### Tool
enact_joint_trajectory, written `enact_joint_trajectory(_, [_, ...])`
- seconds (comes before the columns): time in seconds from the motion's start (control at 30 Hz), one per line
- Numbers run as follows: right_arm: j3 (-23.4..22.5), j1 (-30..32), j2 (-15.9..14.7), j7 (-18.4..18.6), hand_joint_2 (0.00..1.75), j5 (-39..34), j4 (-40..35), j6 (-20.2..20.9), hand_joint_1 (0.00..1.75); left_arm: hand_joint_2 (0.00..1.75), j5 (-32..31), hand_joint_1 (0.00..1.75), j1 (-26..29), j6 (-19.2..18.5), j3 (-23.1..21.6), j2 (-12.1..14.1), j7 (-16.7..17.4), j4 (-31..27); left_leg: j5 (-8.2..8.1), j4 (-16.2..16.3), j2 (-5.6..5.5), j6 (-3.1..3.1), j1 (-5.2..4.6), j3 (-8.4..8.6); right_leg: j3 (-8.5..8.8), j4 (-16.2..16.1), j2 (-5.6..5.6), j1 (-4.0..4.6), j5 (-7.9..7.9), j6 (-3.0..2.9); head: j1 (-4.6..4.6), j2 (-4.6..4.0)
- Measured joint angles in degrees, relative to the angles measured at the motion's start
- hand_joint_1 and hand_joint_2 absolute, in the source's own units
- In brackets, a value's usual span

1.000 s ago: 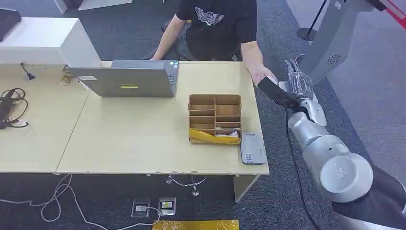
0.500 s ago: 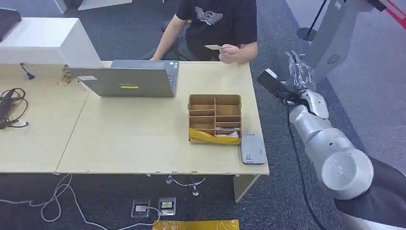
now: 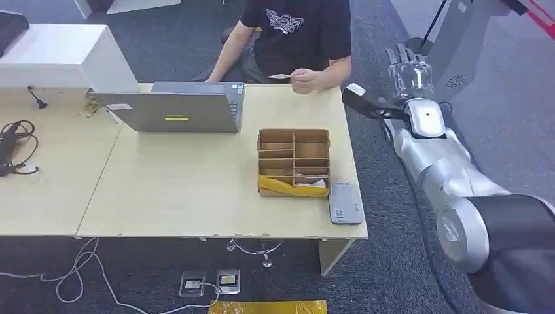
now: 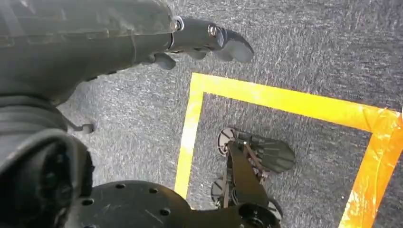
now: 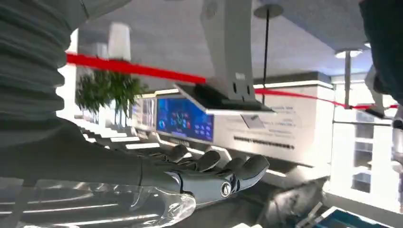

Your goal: Pass the card to the sensor for recognition and then transmit it.

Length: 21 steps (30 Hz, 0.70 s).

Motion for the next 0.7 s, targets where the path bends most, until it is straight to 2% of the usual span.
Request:
enact_joint_trajectory(0.17, [8.1,-3.2,1.8,0.0,1.75,0.0,-0.1,2.3,0.0,0.0,0.9,0.0,0.0,0.1,0.0,-0.4,0.0,0.4,0.0,0.0,0.01,0.0,0.0,0.01,-0.01,0.0,0.02,0.0,0.0,0.0,0.02,0.0])
enact_joint_trajectory(0.27, [11.3,-3.6,2.7,-1.5,1.75,0.0,-0.1,2.5,0.0,0.0,1.4,0.0,0.0,0.1,0.1,-0.8,-0.2,0.6,0.0,0.0,0.01,0.0,0.0,0.01,0.0,0.0,0.01,0.0,0.0,0.0,0.0,0.0])
enact_joint_trajectory(0.6, [14.2,-3.6,4.8,-4.3,1.75,0.0,-0.1,3.9,0.0,0.0,3.0,0.0,0.1,1.1,0.9,-1.6,-0.4,1.5,0.0,0.0,0.01,0.0,0.0,0.01,-0.02,0.0,0.03,0.0,0.0,0.0,0.02,0.0])
enact_joint_trajectory(0.67, [14.2,-3.5,4.9,-6.6,1.75,-0.6,-0.1,4.9,0.0,0.0,3.4,0.0,0.1,1.5,1.3,-1.7,-0.4,1.7,0.0,0.0,0.03,0.0,0.0,0.01,-0.03,0.0,0.04,0.0,0.0,0.0,0.02,0.0])
enact_joint_trajectory(0.7, [13.8,-3.5,4.9,-9.0,1.75,-1.3,-0.1,5.6,0.0,0.0,3.5,0.0,0.1,1.7,1.4,-1.8,-0.4,1.7,0.0,0.0,0.06,0.0,0.0,0.02,-0.06,0.0,0.06,0.0,0.0,0.0,0.02,0.0])
